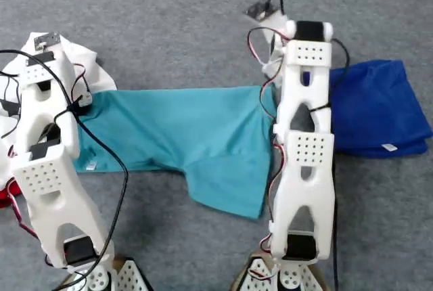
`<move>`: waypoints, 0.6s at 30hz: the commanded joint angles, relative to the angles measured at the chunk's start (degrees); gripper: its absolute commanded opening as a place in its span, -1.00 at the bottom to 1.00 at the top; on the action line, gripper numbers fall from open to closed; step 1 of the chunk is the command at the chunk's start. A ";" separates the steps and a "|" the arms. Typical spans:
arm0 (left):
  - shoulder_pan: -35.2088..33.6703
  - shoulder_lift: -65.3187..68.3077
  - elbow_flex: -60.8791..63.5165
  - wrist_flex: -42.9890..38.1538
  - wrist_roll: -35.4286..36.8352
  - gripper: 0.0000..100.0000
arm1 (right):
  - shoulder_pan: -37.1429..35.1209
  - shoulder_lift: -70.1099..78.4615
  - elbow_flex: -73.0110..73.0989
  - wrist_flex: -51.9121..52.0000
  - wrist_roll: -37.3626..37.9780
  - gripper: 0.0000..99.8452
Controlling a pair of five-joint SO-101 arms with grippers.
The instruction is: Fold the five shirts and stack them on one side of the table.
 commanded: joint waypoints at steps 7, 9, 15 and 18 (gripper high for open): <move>-1.76 -0.31 -25.23 16.18 -1.23 -0.96 | -4.00 -19.56 20.18 -0.79 -0.18 -1.00; -1.32 0.57 -25.76 15.47 -0.70 -0.96 | -4.79 -19.56 25.36 -3.52 -0.35 -1.00; -0.44 9.89 -22.51 7.56 2.37 -0.96 | -3.82 -18.15 34.86 -10.81 -2.73 -1.00; -0.79 14.37 -23.65 5.01 2.46 -0.96 | -2.07 -16.22 34.33 -11.43 -2.90 -1.00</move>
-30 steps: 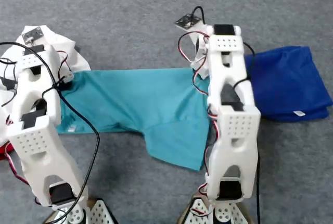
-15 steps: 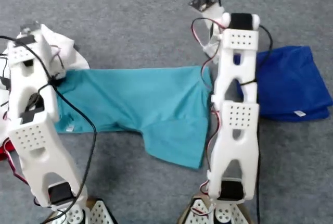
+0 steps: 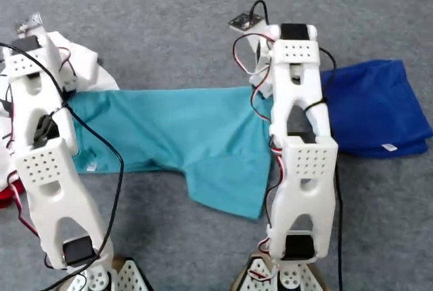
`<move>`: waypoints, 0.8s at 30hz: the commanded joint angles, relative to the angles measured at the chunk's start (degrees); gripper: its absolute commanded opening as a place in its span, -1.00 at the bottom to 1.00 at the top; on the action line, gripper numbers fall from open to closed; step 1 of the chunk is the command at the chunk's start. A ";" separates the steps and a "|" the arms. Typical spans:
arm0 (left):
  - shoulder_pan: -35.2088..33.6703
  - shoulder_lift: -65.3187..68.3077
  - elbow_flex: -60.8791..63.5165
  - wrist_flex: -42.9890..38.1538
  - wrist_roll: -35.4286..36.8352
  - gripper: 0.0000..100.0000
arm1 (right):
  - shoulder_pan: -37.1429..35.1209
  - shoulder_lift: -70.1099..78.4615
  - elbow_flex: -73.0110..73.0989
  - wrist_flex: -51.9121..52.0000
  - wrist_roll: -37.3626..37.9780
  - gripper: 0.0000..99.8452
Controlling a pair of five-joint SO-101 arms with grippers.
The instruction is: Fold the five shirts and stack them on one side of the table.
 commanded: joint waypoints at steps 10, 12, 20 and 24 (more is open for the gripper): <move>-4.31 4.97 -18.90 -0.97 4.75 -0.96 | 2.95 1.54 -14.29 8.88 -0.35 -1.00; -3.78 4.97 -23.47 3.87 4.75 -0.96 | 2.07 0.57 -18.33 11.34 0.97 -1.00; -1.14 4.88 -40.62 18.99 1.58 -0.96 | -1.63 -24.40 3.12 11.08 11.43 -1.00; -0.70 0.04 -37.01 18.99 1.23 -0.96 | -6.20 -41.36 24.40 10.73 18.37 -0.99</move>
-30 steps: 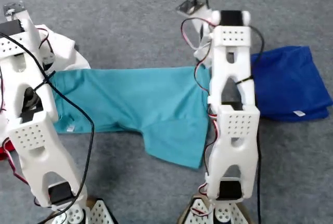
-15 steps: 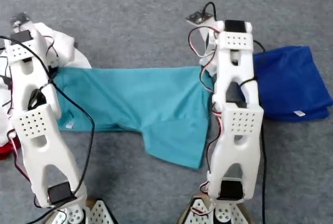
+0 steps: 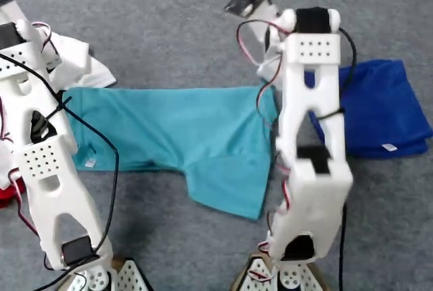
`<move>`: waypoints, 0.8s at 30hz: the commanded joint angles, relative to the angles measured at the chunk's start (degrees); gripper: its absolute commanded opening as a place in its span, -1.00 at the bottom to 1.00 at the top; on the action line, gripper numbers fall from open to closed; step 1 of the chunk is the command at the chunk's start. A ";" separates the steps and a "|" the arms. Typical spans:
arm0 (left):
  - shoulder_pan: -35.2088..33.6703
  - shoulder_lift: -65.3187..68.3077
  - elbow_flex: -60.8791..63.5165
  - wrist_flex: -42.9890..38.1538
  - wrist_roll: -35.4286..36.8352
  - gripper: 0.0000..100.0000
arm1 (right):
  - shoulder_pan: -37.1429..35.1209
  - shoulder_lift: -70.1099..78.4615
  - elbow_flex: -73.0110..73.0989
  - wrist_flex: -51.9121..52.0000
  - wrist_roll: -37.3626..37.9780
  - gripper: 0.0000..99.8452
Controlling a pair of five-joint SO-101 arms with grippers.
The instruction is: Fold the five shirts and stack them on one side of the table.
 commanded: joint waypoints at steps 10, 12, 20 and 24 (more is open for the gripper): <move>3.96 -40.57 48.00 0.35 -2.29 -0.96 | -13.05 -41.27 49.63 -4.92 6.24 -0.76; 4.04 -47.69 61.10 -2.81 -1.85 -0.96 | -16.57 -43.65 55.87 -6.86 5.98 -0.70; 0.79 -73.10 121.58 -41.85 -2.99 -0.96 | -29.76 -48.75 74.42 -13.63 5.89 -0.69; -0.26 -79.78 134.24 -54.33 -2.99 -0.96 | -30.90 -48.22 78.55 -18.20 5.27 -0.68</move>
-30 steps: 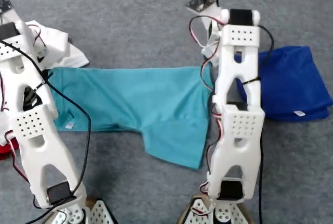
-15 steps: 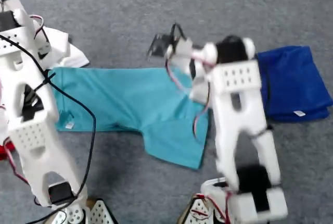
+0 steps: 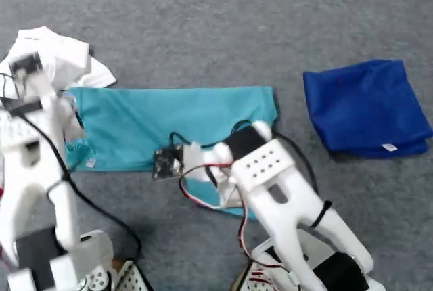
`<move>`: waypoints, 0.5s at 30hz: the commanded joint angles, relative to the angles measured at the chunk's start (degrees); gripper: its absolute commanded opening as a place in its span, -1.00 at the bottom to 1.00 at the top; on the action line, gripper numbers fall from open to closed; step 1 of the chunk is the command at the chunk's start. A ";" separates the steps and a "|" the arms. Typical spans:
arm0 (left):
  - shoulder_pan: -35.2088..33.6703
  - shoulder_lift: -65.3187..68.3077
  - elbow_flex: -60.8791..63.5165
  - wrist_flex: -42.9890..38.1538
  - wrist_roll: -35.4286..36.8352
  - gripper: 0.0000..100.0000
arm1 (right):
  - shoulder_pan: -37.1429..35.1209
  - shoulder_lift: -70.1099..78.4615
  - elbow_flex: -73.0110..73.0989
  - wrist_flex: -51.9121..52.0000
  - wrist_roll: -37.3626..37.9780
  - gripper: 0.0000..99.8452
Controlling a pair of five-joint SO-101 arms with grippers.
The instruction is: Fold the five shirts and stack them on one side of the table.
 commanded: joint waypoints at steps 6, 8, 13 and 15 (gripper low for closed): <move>-4.48 -5.67 8.26 -10.90 1.76 -0.96 | -2.33 4.70 4.35 -11.69 -5.98 -0.59; -5.80 -4.18 7.47 -12.04 2.20 -0.96 | -3.82 7.52 4.35 -13.54 -6.42 -0.59; -6.59 2.15 4.22 -13.19 2.20 -0.96 | -8.66 15.52 4.35 -17.58 -8.62 -0.59; -6.77 5.05 2.37 -13.10 2.20 -0.96 | -9.36 18.15 4.35 -19.08 -9.41 -0.60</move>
